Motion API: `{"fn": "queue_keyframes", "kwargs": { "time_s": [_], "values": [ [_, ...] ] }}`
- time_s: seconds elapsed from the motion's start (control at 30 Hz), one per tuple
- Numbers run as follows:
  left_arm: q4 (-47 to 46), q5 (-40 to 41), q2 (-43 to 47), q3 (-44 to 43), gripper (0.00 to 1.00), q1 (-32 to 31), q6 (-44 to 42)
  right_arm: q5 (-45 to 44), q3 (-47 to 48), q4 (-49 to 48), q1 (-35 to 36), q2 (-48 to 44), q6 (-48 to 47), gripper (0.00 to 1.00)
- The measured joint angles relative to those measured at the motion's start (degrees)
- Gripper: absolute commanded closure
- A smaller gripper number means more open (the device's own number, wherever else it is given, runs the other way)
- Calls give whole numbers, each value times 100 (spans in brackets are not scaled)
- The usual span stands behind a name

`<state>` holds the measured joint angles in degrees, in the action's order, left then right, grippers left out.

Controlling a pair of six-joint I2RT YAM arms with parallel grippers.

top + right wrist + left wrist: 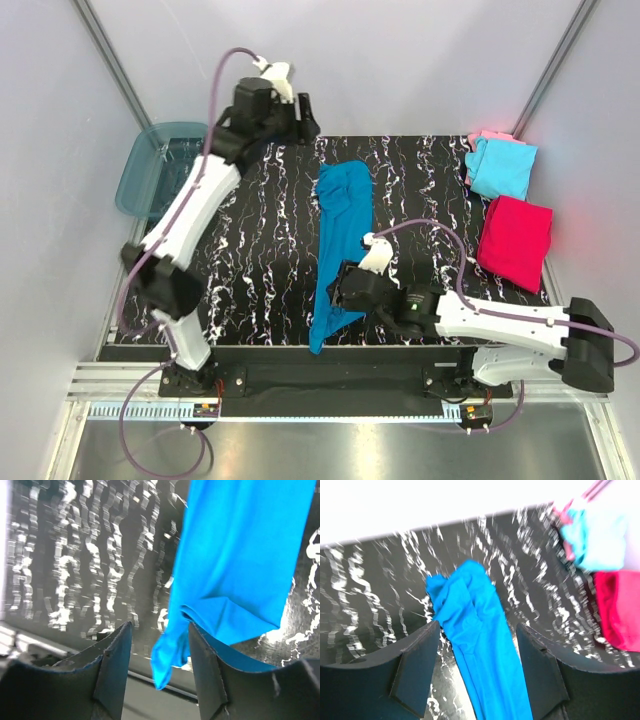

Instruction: Fold and stack the t-shirts

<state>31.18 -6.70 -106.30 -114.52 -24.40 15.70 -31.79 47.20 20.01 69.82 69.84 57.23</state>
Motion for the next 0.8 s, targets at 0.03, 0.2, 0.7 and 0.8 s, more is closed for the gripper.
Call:
{"fn": "queue_keyframes", "kwargs": {
  "time_s": [0.03, 0.2, 0.7, 0.8],
  "values": [
    [-31, 46, 330, 164, 33, 2, -9, -28, 90, 57, 0, -96, -46, 43],
    [-695, 151, 1731, 1878, 32, 20, 164, -105, 229, 245, -153, -234, -212, 35],
    [-3556, -24, 2168, 6736, 33, 31, 1486, 1853, 1200, -785, -4662, 2020, -1405, 34],
    [-4151, -50, 1871, 6741, 34, 63, 1628, 2326, 1751, -1005, -5049, 2852, -1565, 34]
  ]
}}
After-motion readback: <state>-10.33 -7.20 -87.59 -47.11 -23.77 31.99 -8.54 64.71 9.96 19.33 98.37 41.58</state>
